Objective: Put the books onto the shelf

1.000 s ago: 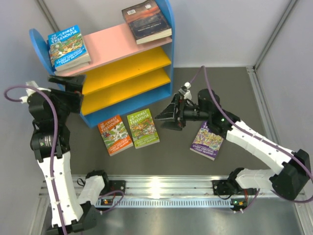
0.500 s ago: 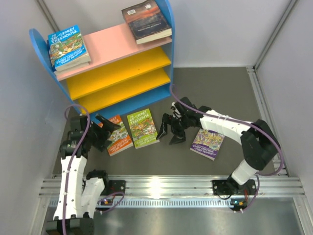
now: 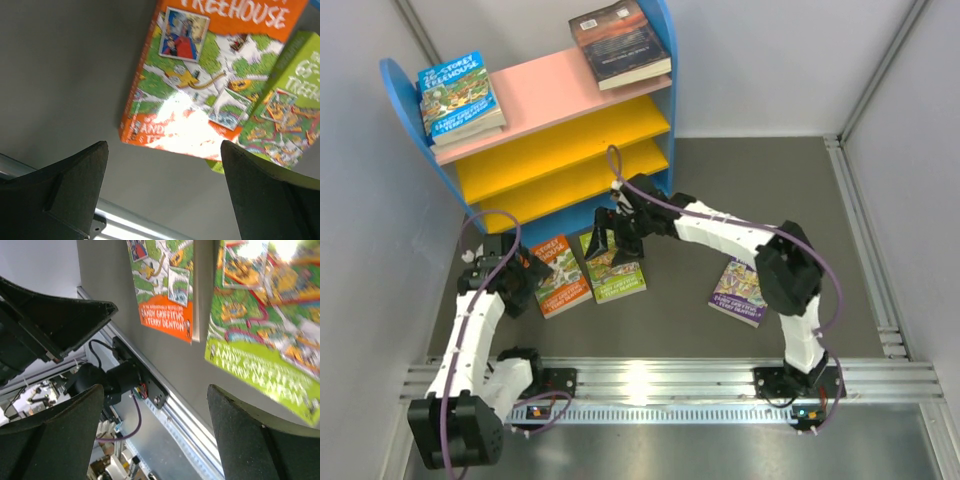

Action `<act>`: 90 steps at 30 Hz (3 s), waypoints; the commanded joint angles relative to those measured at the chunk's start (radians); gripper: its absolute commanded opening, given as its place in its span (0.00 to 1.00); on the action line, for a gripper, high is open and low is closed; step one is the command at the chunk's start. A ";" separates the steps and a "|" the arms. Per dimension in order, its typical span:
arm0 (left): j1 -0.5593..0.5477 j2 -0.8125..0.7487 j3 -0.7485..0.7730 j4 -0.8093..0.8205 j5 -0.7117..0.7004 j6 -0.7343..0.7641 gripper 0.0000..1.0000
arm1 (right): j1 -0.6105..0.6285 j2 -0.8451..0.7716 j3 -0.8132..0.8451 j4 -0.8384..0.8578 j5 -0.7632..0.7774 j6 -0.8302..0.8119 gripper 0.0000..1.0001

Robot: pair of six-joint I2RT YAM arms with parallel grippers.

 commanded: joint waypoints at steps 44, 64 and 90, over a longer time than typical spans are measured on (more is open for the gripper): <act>0.052 0.257 -0.473 0.946 0.588 -0.160 0.58 | 0.192 0.381 0.068 0.253 0.003 0.083 0.00; 0.055 -0.181 -0.174 0.327 0.679 -0.025 0.96 | 0.046 -0.348 -0.477 0.560 -0.008 0.301 0.00; 0.053 -0.420 -0.023 0.168 0.728 -0.286 0.76 | -0.003 -0.414 -0.399 0.514 0.173 0.514 0.00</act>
